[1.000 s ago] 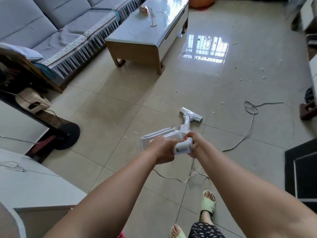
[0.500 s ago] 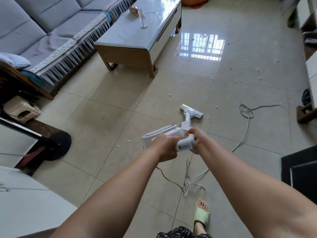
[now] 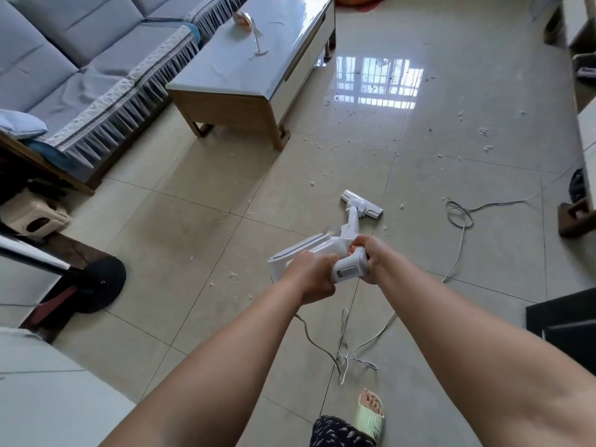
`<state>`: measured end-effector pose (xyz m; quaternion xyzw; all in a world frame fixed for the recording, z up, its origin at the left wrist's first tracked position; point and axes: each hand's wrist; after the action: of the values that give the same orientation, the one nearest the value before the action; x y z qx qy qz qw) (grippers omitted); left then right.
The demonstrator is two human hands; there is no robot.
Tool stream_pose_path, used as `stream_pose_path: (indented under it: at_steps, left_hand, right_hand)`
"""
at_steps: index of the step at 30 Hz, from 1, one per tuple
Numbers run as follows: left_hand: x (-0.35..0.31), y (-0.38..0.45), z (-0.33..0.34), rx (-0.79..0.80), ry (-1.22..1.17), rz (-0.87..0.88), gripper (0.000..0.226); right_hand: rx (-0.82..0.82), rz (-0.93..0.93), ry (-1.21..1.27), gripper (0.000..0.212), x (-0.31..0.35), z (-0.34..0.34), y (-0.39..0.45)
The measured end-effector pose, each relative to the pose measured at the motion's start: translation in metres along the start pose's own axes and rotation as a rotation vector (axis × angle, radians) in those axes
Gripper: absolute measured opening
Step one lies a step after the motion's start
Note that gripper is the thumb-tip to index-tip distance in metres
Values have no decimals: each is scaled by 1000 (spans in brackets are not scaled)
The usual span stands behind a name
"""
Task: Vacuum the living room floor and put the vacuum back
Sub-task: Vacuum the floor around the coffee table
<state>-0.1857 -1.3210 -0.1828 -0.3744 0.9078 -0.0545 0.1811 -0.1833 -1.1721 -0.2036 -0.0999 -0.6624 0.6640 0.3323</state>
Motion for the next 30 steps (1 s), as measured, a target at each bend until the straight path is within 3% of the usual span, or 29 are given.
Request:
stream_pose_path:
  at_steps: [11, 30]
  left_hand:
    - [5, -1, -14, 22, 85, 2, 19]
    - [15, -149, -20, 22, 152, 185, 16]
  right_hand:
    - [33, 11, -51, 18, 1, 6, -11]
    - [30, 44, 260, 21, -139, 45, -78]
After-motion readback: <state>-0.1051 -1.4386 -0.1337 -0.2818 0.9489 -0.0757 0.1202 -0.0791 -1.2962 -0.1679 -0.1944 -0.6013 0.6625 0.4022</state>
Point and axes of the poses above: each hand's wrist, its own y-axis towards the middle knuckle, its own z-axis out of the palm, x = y × z, and after that the axes turned 6 degrees about z, right-handed
